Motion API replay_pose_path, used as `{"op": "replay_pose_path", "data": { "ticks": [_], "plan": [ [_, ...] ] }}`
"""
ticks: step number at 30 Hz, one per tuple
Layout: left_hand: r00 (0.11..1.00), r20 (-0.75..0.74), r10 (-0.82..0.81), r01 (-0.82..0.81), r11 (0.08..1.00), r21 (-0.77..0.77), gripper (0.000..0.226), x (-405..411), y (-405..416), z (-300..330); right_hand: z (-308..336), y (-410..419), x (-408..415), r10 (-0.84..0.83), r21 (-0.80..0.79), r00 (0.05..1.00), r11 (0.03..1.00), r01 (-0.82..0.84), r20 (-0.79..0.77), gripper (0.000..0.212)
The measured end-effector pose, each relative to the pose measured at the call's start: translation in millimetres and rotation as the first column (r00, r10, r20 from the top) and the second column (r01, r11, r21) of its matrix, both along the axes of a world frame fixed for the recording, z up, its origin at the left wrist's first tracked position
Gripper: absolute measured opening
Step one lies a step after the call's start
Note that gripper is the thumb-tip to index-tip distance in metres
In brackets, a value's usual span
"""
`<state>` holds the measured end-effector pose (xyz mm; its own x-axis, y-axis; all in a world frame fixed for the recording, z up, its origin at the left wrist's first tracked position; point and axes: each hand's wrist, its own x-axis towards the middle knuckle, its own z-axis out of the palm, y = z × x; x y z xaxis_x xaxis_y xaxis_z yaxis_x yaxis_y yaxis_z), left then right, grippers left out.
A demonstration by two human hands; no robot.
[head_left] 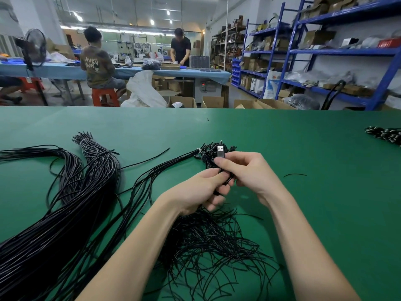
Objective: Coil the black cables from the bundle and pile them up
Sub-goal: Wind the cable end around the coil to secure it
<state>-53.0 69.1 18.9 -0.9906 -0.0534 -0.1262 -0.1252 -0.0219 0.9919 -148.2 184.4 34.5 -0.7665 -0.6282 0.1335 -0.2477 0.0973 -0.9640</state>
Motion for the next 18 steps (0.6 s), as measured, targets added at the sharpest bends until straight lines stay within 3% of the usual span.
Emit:
{"op": "replay_pose_path", "data": {
  "ticks": [5,8,11,18],
  "plan": [
    [0.996,0.059,0.067,-0.069,0.997,0.021,0.022,-6,1,0,-5,-3,-3,-0.075,-0.013,0.997,0.997,0.075,-0.002,0.026],
    [0.994,0.085,0.072,-0.084,0.985,0.149,0.019,-7,-4,0,-6,1,-7,-0.069,-0.031,0.993,0.997,0.072,0.097,0.015],
    [0.992,0.064,0.108,-0.117,0.978,0.17,0.009,-5,-11,1,-6,3,-8,-0.012,-0.046,0.989,0.999,0.019,0.145,0.01],
    [0.99,-0.017,0.143,-0.143,0.99,0.018,0.013,-3,-12,4,-9,-3,-3,0.072,-0.17,0.977,0.985,-0.037,0.203,0.017]
  ]
}}
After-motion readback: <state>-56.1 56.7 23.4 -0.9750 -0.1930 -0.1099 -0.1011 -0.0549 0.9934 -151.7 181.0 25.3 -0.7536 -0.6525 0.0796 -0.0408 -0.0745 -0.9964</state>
